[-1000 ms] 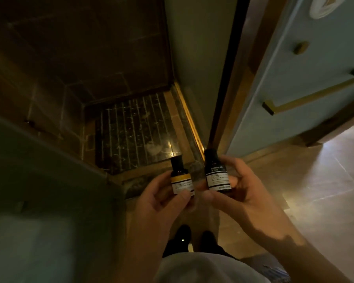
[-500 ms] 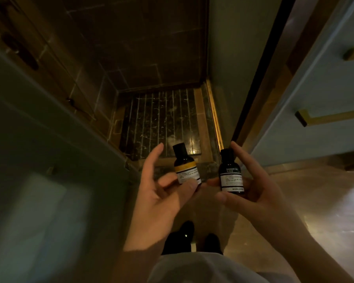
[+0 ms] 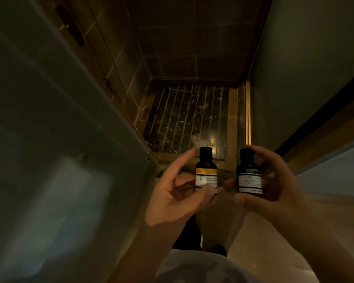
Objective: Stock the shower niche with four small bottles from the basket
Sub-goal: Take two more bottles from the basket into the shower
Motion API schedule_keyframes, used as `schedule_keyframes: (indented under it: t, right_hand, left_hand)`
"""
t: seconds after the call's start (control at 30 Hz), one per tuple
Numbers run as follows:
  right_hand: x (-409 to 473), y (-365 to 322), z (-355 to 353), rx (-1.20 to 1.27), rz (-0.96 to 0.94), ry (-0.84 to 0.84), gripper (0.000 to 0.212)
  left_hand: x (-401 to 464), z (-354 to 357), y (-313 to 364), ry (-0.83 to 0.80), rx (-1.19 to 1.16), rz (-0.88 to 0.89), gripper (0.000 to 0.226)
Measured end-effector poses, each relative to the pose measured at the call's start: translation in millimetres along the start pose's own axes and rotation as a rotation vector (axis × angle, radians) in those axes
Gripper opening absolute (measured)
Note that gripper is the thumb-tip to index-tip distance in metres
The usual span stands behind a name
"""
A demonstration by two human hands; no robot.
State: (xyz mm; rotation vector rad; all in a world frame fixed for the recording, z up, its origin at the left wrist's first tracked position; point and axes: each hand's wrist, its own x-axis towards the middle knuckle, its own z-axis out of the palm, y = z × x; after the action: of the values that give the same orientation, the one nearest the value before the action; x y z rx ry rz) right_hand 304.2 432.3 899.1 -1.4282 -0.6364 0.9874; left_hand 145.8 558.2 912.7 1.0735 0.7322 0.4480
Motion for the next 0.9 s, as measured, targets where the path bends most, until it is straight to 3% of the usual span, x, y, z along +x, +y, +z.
schedule_keyframes:
  t: [0.17, 0.3, 0.6, 0.7, 0.9]
  right_hand:
    - [66, -20, 28, 0.029, -0.015, -0.042, 0.083]
    - [111, -39, 50, -0.046, -0.047, -0.065, 0.083]
    - [185, -65, 54, -0.047, -0.051, -0.056, 0.086]
    - [213, -71, 44, -0.064, -0.044, -0.051, 0.087]
    - [295, -75, 9, -0.043, -0.034, -0.048, 0.085]
  left_hand:
    - [52, -36, 35, -0.054, -0.004, 0.009, 0.086]
    - [90, -57, 71, -0.156, 0.119, 0.032, 0.098]
    - [182, -90, 120, -0.404, 0.323, -0.003, 0.089]
    - [214, -87, 125, -0.425, 0.359, 0.013, 0.095]
    - [294, -67, 137, -0.382, 0.363, 0.01, 0.083]
